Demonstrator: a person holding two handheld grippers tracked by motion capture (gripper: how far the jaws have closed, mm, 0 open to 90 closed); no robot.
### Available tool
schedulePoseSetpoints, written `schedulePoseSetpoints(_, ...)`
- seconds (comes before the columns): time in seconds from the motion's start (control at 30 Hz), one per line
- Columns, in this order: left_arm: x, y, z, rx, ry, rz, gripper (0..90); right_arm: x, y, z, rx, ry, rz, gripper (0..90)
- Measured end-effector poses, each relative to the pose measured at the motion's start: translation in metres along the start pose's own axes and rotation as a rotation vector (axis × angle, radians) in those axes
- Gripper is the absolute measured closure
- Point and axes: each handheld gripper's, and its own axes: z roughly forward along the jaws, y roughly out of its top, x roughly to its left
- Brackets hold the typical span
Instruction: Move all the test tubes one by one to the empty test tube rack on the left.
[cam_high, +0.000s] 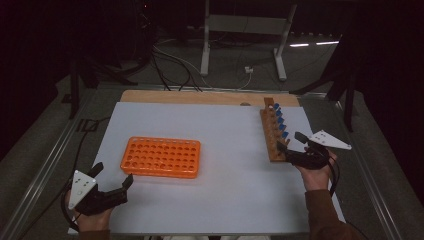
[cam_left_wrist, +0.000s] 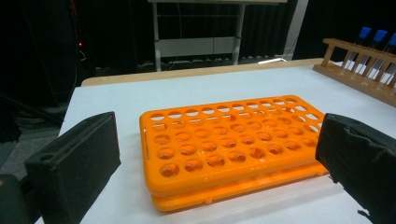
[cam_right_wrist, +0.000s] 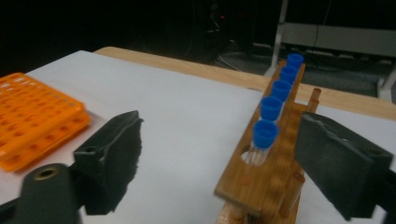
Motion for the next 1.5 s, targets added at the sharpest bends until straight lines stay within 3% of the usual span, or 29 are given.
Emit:
schedulePoseSetpoints(0.07, 0.0, -0.001, 0.001, 0.001, -0.001, -0.001, 0.9, -0.005, -0.001, 0.007, 0.014, -0.016, 0.007, 24.6)
schedulePoseSetpoints(0.2, 0.001, -0.002, 0.002, 0.009, -0.001, -0.009, 0.9, -0.013, -0.005, 0.017, 0.035, -0.039, 0.005, 46.3)
schedulePoseSetpoints(0.3, 0.0, -0.002, 0.003, 0.011, -0.002, -0.005, 0.8, -0.014, -0.007, 0.026, 0.068, -0.057, -0.019, 53.9)
schedulePoseSetpoints(0.57, 0.0, -0.004, 0.005, 0.025, -0.001, -0.001, 0.9, -0.015, -0.012, 0.041, 0.096, -0.064, -0.028, 73.2)
schedulePoseSetpoints(0.73, 0.001, -0.004, 0.005, 0.022, 0.004, -0.006, 0.9, -0.015, -0.014, 0.046, 0.105, -0.084, -0.035, 75.2)
schedulePoseSetpoints(0.97, 0.002, -0.004, 0.004, 0.022, 0.004, -0.006, 0.9, -0.014, -0.014, 0.052, 0.109, -0.122, -0.007, 76.1)
schedulePoseSetpoints(1.5, 0.001, -0.005, 0.005, 0.029, 0.007, -0.006, 0.9, -0.009, -0.002, 0.039, 0.045, -0.121, -0.021, 77.0)
